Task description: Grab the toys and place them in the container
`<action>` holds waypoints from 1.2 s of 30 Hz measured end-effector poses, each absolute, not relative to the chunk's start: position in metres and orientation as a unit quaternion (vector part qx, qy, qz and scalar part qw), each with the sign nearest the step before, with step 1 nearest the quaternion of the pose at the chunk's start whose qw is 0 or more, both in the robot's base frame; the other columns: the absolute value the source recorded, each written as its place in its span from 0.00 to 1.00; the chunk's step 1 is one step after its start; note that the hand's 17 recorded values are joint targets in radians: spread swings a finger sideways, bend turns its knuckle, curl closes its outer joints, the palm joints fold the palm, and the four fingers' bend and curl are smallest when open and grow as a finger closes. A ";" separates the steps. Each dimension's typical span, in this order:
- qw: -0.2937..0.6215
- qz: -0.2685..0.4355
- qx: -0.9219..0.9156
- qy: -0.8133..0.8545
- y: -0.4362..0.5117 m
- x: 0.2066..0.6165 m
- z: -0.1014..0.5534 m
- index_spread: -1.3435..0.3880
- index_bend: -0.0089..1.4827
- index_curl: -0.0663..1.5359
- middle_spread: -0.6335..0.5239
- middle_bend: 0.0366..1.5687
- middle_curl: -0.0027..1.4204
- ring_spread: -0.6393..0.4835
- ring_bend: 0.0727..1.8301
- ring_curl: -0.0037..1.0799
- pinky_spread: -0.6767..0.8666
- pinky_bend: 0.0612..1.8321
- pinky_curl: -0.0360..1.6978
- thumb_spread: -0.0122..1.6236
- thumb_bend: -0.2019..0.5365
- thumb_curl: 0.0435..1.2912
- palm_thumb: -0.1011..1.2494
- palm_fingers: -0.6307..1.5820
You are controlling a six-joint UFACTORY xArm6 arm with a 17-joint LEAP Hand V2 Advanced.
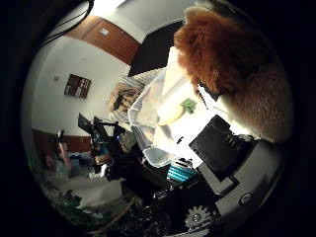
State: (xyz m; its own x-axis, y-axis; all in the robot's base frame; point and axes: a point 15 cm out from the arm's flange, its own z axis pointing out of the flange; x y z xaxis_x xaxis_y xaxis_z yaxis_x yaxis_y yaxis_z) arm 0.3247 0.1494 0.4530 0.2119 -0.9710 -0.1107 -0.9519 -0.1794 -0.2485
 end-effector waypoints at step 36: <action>0.134 -0.034 -0.799 0.585 0.170 0.337 0.451 0.49 0.13 0.26 0.53 0.16 0.26 0.74 0.26 0.26 0.76 0.29 0.30 0.72 0.24 0.30 0.56 0.33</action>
